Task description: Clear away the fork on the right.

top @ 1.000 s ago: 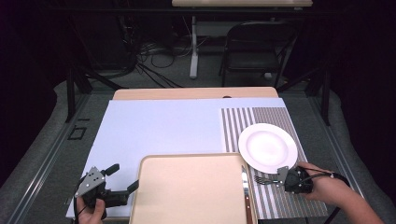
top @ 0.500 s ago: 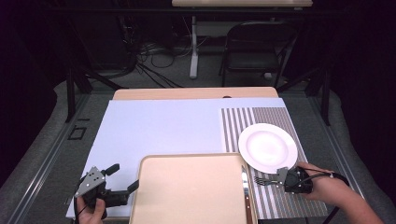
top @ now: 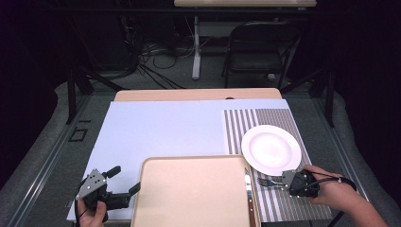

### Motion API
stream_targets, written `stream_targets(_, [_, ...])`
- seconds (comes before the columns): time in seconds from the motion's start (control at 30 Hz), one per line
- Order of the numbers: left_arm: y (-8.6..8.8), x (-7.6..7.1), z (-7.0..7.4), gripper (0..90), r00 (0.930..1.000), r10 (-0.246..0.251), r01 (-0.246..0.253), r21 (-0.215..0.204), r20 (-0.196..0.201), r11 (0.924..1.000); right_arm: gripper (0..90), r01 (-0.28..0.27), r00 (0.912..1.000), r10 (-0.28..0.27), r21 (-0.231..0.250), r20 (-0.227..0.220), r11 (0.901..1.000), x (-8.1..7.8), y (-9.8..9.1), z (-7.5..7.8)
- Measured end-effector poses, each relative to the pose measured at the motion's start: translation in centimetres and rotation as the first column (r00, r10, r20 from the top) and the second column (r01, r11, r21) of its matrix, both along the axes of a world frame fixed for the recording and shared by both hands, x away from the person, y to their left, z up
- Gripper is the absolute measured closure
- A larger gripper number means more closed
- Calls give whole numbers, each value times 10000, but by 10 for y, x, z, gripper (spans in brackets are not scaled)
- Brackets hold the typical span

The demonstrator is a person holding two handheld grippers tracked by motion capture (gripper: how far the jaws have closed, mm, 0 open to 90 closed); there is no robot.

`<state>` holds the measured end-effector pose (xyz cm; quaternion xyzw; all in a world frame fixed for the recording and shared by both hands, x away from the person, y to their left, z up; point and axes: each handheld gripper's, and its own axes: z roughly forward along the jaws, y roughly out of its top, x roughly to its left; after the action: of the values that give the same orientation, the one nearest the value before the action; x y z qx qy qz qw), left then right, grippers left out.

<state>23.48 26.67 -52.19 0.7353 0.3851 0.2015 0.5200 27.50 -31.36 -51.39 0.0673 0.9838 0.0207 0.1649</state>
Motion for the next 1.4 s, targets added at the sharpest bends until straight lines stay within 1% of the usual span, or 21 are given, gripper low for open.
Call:
stream_targets(0.1, [0, 0, 0, 34, 10000, -6, 6, 15, 13, 10000, 779, 109, 9999, -109, -52, -8, 9999, -4, 2, 10])
stream_targets(0.17, [0, 0, 0, 34, 10000, 2, -2, 6, -6, 10000, 779, 17, 9991, -43, 602, 429, 9982, -6, 1, 11])
stream_targets(0.23, [0, 0, 0, 34, 10000, 7, -7, -8, 8, 10000, 779, 41, 9998, -45, 219, 192, 9998, -7, 3, 19])
stream_targets(0.27, [0, 0, 0, 34, 10000, 15, -15, -3, 15, 10000, 779, 19, 9980, -84, 1041, 623, 9946, -8, 2, 15])
stream_targets(0.3, [0, 0, 0, 34, 10000, 11, -11, -7, 15, 10000, 780, 86, 9983, -93, 117, 574, 9999, -9, 5, 23])
stream_targets(0.33, [0, 0, 0, 34, 10000, 11, -11, -9, 16, 10000, 780, 172, 9987, -206, 733, 462, 9972, -10, 5, 21])
stream_targets(0.57, [1, 0, 0, 34, 10000, 11, -11, 1, -13, 10000, 780, 582, 9974, -625, 1142, 345, 9918, -9, 5, 26])
stream_targets(0.67, [1, 0, 0, 34, 10000, 1, -1, 17, -15, 10000, 779, 1092, 9933, -1138, 1623, 189, 9807, -9, 8, 32])
stream_targets(0.77, [0, -1, 0, 34, 10000, 21, -21, -27, -16, 10000, 779, 1891, 9817, -1896, 2305, -198, 9545, -10, 13, 39])
stream_targets(0.8, [0, -1, 0, 34, 10000, 18, -18, 0, 1, 10000, 779, 2329, 9722, -2322, 2375, -315, 9431, -12, 15, 41])
stream_targets(0.83, [0, 0, 0, 34, 10000, 5, -5, -11, 26, 10000, 779, 2534, 9668, -2552, 1830, -140, 9499, -12, 18, 47])
stream_targets(0.87, [0, -1, 0, 34, 10000, 9, -9, -6, 22, 10000, 779, 3037, 9523, -3024, 2182, -400, 9274, -12, 20, 48])
stream_targets(0.9, [0, 0, 0, 34, 10000, 11, -11, -31, 28, 10000, 779, 3517, 9356, -3451, 2847, -749, 8918, -12, 21, 47])
stream_targets(0.93, [1, -1, 1, 34, 10000, 3, -3, 3, -9, 10000, 779, 3916, 9195, -3844, 2718, -818, 8790, -12, 23, 52])
stream_targets(1.03, [1, 0, 0, 34, 10000, 10, -10, -27, 47, 10000, 779, 4864, 8731, -4616, 3429, -1567, 8036, -12, 27, 58])
stream_targets(1.07, [1, -1, 0, 34, 10000, 13, -13, -27, 28, 10000, 779, 5153, 8555, -4829, 3995, -1871, 7582, -12, 28, 58])
stream_targets(1.2, [1, 0, 0, 34, 10000, -6, 6, -15, 22, 10000, 779, 6088, 7927, -5185, 4595, -3205, 6467, -10, 32, 61])
stream_targets(1.23, [1, -1, 1, 34, 10000, -8, 8, 17, -6, 10000, 779, 6152, 7879, -5181, 4618, -3328, 6389, -10, 33, 62])
stream_targets(1.3, [1, 0, 1, 34, 10000, -24, 24, 19, -15, 10000, 779, 6555, 7552, -5146, 4780, -4061, 5847, -10, 37, 61])
stream_targets(1.37, [1, 0, 1, 34, 10000, -24, 24, 20, -2, 10000, 779, 6543, 7561, -4944, 5136, -4289, 5551, -11, 44, 59])
stream_targets(1.4, [1, 0, 1, 34, 10000, -23, 23, 20, -3, 10000, 779, 6523, 7578, -4926, 5176, -4279, 5537, -11, 47, 58])
